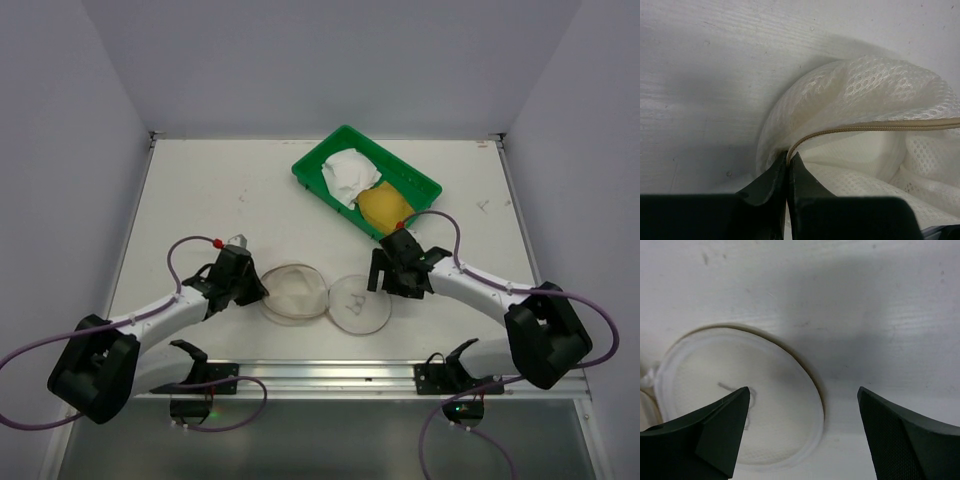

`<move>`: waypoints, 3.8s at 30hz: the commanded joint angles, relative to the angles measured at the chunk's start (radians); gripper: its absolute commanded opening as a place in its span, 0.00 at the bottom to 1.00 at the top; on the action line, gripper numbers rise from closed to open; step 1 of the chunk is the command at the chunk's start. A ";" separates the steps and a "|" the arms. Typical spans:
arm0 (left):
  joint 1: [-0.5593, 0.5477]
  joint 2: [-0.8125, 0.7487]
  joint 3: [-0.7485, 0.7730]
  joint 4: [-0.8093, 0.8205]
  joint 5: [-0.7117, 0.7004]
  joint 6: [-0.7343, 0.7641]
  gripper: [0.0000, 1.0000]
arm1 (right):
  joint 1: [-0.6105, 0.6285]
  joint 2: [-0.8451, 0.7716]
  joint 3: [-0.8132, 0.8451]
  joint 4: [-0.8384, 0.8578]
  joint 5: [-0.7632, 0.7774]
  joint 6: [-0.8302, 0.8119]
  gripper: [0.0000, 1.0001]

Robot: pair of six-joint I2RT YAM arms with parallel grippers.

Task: Unzip the laundry bag and remove the bra

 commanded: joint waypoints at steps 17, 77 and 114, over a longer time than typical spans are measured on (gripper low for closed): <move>0.006 0.035 0.023 0.023 -0.045 0.001 0.04 | -0.007 -0.038 -0.075 -0.010 -0.043 0.026 0.02; -0.077 0.155 -0.129 0.370 0.134 -0.142 0.00 | 0.248 0.652 0.471 0.622 -0.587 0.134 0.26; -0.072 -0.048 -0.117 0.135 -0.031 -0.109 0.14 | 0.233 0.617 0.406 0.734 -0.717 0.167 0.45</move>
